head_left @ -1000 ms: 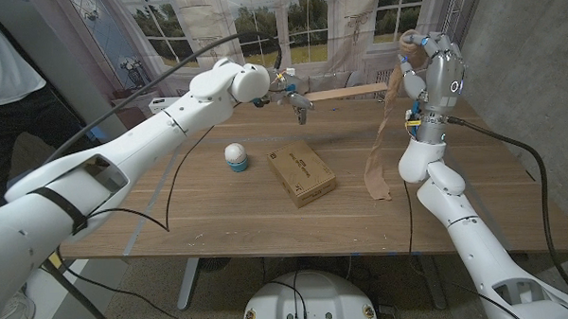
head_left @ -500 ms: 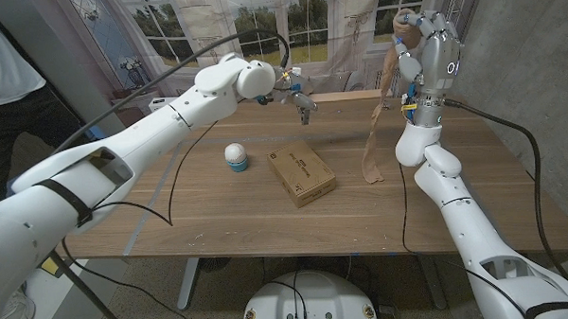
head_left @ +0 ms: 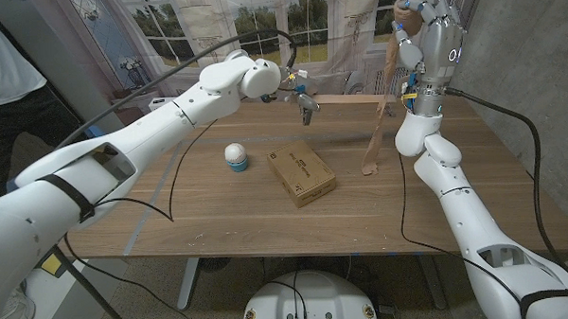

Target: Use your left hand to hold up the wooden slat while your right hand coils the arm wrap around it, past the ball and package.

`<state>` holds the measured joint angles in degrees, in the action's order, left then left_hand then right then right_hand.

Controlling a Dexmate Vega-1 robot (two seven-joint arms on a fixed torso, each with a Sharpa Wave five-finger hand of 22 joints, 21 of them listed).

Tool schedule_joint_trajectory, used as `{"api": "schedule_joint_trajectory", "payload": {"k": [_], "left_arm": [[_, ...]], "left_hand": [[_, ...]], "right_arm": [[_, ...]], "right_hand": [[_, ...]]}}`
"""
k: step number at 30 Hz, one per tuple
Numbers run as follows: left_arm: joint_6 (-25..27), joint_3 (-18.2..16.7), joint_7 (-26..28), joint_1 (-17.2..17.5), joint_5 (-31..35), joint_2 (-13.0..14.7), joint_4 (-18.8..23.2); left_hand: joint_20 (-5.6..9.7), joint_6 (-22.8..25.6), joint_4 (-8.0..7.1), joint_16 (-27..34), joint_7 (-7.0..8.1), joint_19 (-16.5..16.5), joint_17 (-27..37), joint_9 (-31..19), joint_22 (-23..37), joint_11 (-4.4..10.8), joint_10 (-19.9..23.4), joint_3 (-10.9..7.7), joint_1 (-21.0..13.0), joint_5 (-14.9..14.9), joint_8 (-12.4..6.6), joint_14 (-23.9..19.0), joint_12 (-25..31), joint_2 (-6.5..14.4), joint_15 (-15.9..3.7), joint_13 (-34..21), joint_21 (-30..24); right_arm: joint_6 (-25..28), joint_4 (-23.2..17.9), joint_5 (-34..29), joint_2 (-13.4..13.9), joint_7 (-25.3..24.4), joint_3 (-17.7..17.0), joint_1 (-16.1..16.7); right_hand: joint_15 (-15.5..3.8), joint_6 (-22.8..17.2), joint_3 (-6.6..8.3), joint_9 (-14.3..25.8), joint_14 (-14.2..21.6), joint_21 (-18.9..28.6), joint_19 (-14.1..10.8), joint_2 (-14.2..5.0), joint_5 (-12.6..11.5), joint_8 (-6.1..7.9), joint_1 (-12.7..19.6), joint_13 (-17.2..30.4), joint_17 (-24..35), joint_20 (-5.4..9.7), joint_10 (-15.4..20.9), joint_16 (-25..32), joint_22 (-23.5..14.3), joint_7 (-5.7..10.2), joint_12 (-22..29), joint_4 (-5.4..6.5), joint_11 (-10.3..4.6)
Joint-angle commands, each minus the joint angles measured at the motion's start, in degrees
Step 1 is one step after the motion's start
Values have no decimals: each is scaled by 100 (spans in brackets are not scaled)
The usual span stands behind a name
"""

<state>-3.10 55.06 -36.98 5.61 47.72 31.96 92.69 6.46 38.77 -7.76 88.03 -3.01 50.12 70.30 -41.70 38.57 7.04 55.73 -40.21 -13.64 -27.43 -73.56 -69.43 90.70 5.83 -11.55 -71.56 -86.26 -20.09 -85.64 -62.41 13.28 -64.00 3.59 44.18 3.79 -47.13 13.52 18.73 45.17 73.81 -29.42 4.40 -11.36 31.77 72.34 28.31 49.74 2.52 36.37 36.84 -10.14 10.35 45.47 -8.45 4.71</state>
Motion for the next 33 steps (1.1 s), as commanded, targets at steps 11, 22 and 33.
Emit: {"api": "schedule_joint_trajectory", "payload": {"k": [11,22,33], "left_arm": [[-526,134,114,-178,354,-189,-250],[-688,149,227,-210,414,-212,-333],[-850,147,376,-234,422,-219,-419]], "left_hand": [[136,-115,-197,-17,-156,-28,0,5,-15,47,9,-229,37,22,-62,-26,18,80,-14,-10,-70],[131,-123,-190,-19,-151,-40,1,37,-63,30,6,-236,45,31,-82,-18,18,67,-14,-11,-76],[134,-128,-189,-19,-151,-51,0,54,-90,32,9,-241,48,34,-93,-20,19,62,-15,-11,-79]], "right_arm": [[337,-53,200,337,0,421,-625],[549,76,412,513,0,742,-939],[719,283,793,793,0,1331,-1415]], "right_hand": [[-1675,-695,98,34,1585,85,46,-1089,-145,-3,1017,26,85,704,1036,-94,-8,-626,23,98,-785],[-1675,-703,93,31,1606,104,61,-1086,-146,-18,1013,30,130,700,1049,-148,-7,-620,7,97,-810],[-1676,-706,90,44,1641,128,76,-1089,-148,-27,1011,45,183,701,1057,-205,-7,-615,-10,97,-802]]}}
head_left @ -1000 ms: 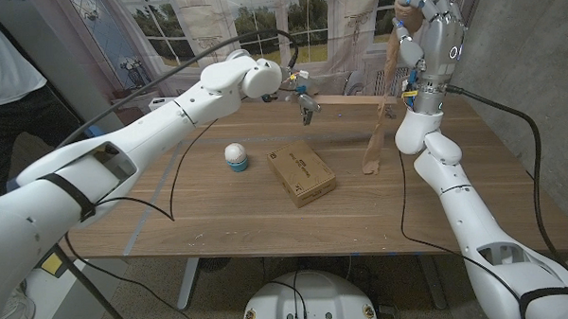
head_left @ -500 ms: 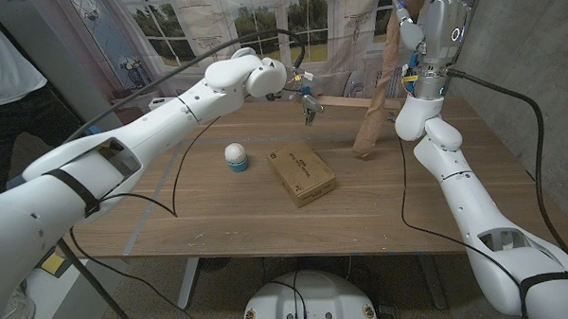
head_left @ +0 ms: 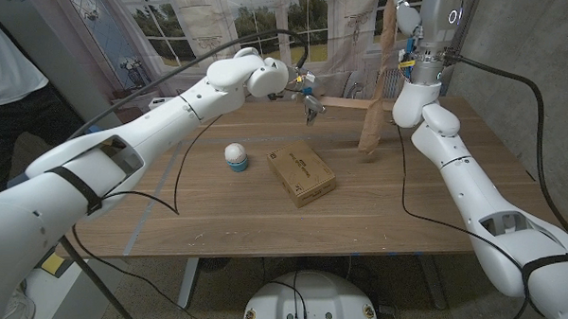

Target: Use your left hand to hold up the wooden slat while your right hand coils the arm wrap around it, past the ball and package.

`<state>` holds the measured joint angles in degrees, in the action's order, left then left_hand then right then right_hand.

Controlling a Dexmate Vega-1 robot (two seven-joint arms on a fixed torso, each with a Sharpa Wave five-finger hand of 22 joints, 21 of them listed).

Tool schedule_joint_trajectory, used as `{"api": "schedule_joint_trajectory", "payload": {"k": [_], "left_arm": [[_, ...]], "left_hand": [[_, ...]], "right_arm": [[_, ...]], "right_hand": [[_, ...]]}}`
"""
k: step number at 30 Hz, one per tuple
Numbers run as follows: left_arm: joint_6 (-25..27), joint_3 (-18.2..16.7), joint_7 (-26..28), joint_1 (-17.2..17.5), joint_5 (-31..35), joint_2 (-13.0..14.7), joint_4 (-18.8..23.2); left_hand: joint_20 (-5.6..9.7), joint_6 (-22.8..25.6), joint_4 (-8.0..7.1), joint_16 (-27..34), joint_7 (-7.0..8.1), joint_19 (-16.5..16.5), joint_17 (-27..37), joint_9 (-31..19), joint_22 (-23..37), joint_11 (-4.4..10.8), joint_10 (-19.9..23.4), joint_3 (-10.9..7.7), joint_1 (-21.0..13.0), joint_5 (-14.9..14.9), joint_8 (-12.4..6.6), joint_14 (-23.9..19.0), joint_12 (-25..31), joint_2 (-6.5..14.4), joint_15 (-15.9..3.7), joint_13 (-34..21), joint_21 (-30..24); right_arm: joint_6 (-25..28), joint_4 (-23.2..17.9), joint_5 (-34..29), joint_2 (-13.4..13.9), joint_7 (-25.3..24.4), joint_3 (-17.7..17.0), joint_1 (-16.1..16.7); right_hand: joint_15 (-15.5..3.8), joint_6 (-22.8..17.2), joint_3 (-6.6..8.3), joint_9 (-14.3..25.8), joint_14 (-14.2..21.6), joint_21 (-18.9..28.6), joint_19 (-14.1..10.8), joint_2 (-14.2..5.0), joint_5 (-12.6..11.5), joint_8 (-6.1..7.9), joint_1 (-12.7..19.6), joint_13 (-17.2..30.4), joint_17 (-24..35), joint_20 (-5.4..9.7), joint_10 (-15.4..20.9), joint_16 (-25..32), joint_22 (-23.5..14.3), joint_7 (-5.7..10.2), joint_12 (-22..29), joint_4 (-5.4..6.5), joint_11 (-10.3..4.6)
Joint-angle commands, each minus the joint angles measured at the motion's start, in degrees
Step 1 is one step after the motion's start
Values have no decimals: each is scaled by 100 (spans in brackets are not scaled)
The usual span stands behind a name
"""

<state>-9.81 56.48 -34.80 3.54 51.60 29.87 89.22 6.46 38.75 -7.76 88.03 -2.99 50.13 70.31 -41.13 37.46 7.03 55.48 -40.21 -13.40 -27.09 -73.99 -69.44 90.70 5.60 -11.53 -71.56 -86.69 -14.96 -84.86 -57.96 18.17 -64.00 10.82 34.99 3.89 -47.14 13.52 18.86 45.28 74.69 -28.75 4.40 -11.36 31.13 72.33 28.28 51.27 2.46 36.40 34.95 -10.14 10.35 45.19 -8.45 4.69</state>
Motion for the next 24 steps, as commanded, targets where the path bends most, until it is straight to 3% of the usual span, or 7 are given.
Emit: {"api": "schedule_joint_trajectory", "payload": {"k": [1,12,24], "left_arm": [[-205,5,179,-28,34,-6,-74],[-320,-26,313,-16,48,9,-67],[-401,-100,396,78,22,73,88]], "left_hand": [[135,-126,-188,-19,-154,-49,0,-3,16,38,33,-241,24,0,-51,-19,19,84,-18,-11,-32],[135,-127,-186,-22,-154,-42,0,2,-13,37,24,-245,26,0,-66,-8,18,77,-17,-11,-35],[136,-128,-187,-20,-149,-56,0,15,-4,46,27,-248,30,-1,-80,-12,21,70,-18,-11,-55]], "right_arm": [[261,229,399,362,0,719,-565],[378,648,1219,747,146,1762,-1370],[504,1095,1572,799,517,2535,-2008]], "right_hand": [[-1686,-709,89,29,1633,42,10,-1087,-148,35,1010,37,36,707,1063,-21,-8,-617,13,96,-801],[-1686,-712,86,28,1654,64,23,-1090,-148,17,1007,37,85,703,1076,-81,-7,-616,-7,97,-804],[-1688,-724,83,28,1669,80,39,-1092,-147,5,1006,52,128,704,1073,-137,-5,-626,-22,95,-788]]}}
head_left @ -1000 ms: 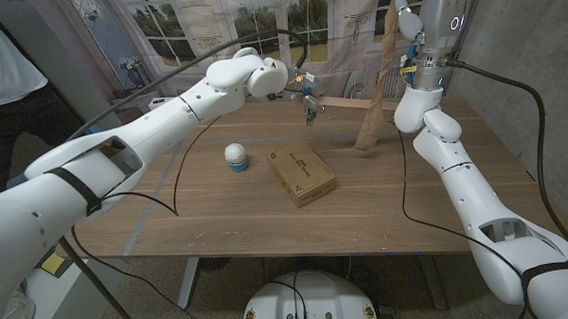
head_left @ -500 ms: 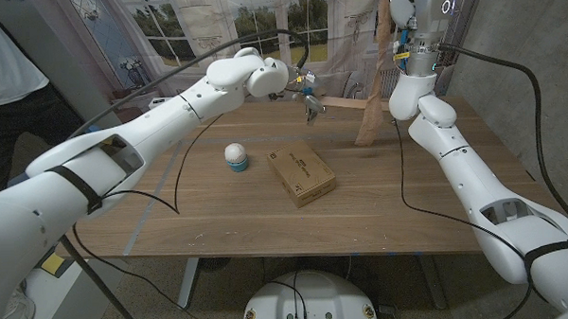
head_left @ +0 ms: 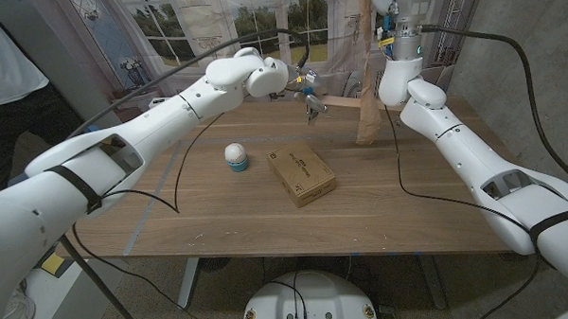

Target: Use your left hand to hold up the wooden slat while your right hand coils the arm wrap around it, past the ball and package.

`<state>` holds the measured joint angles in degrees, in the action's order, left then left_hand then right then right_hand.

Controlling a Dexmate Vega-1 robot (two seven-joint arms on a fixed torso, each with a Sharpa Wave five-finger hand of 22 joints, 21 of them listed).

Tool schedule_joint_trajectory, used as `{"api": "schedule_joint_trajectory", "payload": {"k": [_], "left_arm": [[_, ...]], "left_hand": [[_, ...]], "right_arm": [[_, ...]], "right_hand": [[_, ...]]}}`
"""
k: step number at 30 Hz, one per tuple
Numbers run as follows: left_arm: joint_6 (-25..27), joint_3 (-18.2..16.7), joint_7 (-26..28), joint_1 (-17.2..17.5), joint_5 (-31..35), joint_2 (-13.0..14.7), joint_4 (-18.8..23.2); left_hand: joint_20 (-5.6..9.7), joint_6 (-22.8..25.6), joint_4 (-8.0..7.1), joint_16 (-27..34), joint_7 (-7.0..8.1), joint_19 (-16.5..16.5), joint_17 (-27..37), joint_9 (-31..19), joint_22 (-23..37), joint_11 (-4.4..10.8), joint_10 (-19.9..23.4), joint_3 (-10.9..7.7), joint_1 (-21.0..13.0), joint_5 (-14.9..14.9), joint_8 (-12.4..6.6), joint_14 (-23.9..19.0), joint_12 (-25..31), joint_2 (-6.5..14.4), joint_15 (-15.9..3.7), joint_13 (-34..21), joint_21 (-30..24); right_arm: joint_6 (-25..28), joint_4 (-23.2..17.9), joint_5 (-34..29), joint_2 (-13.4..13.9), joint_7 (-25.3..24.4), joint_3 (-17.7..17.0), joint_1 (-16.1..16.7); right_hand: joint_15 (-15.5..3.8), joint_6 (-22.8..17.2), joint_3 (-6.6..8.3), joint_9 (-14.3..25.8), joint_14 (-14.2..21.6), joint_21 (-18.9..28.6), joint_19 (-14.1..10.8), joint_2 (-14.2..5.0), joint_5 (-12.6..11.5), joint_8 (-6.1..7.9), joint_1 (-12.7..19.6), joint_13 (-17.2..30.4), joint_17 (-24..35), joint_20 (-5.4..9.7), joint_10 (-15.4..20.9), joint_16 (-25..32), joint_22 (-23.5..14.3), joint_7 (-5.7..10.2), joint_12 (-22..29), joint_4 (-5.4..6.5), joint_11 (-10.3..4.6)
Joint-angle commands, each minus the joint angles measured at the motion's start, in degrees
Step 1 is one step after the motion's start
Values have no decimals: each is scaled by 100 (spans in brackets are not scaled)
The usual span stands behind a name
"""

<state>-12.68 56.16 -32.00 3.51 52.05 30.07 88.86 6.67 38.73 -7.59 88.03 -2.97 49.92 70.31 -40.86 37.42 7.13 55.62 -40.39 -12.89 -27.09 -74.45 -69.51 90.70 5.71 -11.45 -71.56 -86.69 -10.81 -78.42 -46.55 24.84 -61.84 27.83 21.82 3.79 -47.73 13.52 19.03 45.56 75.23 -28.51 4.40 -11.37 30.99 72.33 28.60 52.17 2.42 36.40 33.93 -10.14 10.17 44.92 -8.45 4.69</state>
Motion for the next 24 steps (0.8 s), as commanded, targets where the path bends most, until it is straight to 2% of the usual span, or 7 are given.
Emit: {"api": "schedule_joint_trajectory", "payload": {"k": [1,11,16,24], "left_arm": [[-98,-75,115,97,-8,59,157],[-72,-195,59,282,-24,176,487],[11,-278,-13,403,-14,252,681],[67,-381,-105,544,13,332,910]], "left_hand": [[116,-126,-204,-20,-148,-37,0,-13,-1,36,18,-231,-20,-1,-36,-2,22,59,-26,-11,-55],[116,-131,-205,-19,-144,-39,-1,-9,0,24,18,-236,-16,-2,-49,-6,22,58,-25,-11,-70],[119,-131,-206,-19,-150,-40,-1,0,-12,13,17,-237,-15,-2,-49,-7,22,59,-26,-11,-65],[116,-125,-206,-21,-140,-42,-1,14,-10,38,4,-240,-10,-2,-63,-1,19,56,-24,-11,-81]], "right_arm": [[83,493,462,127,347,882,-740],[175,1008,760,-36,795,1252,-1209],[229,1339,1137,-142,1104,1288,-1368],[617,1797,1468,-185,1247,1337,-1514]], "right_hand": [[-1678,-658,83,11,1642,27,16,-1091,-147,14,1006,17,42,708,1073,-39,-5,-597,2,95,-796],[-1678,-650,80,16,1654,42,30,-1098,-143,-1,1004,27,81,706,1062,-88,-4,-591,-17,97,-789],[-1679,-655,79,18,1658,46,39,-1098,-141,-6,1005,35,99,707,1066,-111,-3,-595,-20,96,-795],[-1678,-648,74,31,1662,55,52,-1101,-136,-14,1001,55,129,706,1057,-151,-3,-604,-26,99,-787]]}}
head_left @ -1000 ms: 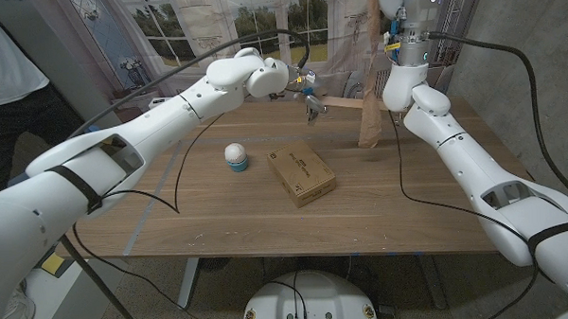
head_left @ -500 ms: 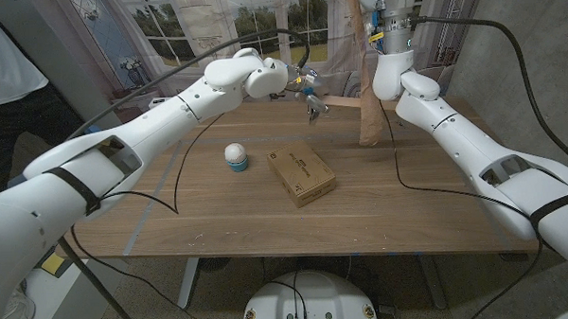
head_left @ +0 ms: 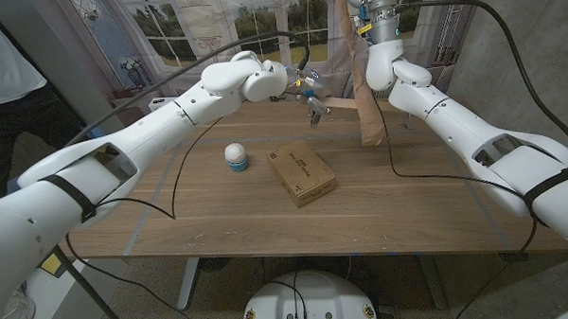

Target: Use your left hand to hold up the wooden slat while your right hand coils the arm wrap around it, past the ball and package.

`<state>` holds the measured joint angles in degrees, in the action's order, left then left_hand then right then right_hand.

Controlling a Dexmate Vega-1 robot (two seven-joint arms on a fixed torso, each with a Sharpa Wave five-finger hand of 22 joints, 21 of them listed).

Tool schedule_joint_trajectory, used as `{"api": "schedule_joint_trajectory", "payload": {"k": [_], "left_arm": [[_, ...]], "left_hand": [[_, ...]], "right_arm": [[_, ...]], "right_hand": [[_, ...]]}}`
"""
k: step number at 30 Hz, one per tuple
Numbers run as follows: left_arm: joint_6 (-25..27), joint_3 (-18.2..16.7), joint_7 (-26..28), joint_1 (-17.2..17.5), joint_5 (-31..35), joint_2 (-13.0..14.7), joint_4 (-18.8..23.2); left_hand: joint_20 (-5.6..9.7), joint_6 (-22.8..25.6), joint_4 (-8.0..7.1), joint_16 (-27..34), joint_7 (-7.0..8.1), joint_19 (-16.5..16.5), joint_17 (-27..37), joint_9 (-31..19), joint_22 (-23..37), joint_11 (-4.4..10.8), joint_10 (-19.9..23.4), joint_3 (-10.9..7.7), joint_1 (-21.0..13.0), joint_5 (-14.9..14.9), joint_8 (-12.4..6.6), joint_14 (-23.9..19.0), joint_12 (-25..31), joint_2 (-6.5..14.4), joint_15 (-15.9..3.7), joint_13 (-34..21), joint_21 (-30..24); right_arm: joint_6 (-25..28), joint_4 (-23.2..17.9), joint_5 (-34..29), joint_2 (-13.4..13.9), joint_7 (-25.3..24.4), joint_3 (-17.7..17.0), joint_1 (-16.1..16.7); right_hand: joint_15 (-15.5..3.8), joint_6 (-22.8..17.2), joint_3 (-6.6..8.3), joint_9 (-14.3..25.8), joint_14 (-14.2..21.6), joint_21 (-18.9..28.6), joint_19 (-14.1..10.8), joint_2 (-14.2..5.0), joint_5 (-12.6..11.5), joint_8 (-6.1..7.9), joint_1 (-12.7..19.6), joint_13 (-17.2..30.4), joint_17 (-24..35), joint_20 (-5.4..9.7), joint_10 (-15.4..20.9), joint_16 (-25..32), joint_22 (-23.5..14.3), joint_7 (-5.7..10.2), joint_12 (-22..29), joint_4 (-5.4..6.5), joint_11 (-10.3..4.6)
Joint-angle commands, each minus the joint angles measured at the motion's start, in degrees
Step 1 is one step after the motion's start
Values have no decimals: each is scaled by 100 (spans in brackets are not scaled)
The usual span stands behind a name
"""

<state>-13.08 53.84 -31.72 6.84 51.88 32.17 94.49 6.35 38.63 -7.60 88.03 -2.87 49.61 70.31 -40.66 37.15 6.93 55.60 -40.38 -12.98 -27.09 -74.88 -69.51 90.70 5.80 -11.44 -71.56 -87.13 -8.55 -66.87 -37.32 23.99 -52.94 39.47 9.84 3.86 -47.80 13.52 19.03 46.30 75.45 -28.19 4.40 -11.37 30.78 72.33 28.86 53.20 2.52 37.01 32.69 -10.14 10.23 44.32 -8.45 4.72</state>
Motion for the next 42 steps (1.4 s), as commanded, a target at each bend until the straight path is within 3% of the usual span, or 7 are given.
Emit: {"api": "schedule_joint_trajectory", "payload": {"k": [1,19,42], "left_arm": [[97,-155,-140,214,29,125,353],[165,-213,-283,240,123,100,382],[54,-291,-76,266,144,137,426]], "left_hand": [[150,-124,-206,-20,-152,-10,-1,-13,10,65,5,-241,-1,-1,-22,-2,19,47,-26,-11,-33],[151,-144,-206,-20,-165,-4,0,11,-10,42,17,-251,11,-1,-44,-2,22,48,-26,-10,-45],[157,-157,-208,-24,-153,-13,-1,23,-14,44,17,-262,29,1,-86,6,23,45,-24,-11,-52]], "right_arm": [[455,660,593,-94,356,161,-312],[1657,201,1321,429,862,-220,55],[2826,-85,1895,812,2164,-209,115]], "right_hand": [[-1685,-641,75,34,1588,34,23,-1102,-136,7,1002,29,31,696,998,-34,-2,-605,32,98,-790],[-1684,-665,70,42,1571,38,70,-1108,-128,-11,997,75,95,697,981,-134,2,-584,11,104,-795],[-1686,-676,64,21,1573,42,120,-1114,-119,-56,1005,85,166,700,984,-229,1,-617,-27,104,-790]]}}
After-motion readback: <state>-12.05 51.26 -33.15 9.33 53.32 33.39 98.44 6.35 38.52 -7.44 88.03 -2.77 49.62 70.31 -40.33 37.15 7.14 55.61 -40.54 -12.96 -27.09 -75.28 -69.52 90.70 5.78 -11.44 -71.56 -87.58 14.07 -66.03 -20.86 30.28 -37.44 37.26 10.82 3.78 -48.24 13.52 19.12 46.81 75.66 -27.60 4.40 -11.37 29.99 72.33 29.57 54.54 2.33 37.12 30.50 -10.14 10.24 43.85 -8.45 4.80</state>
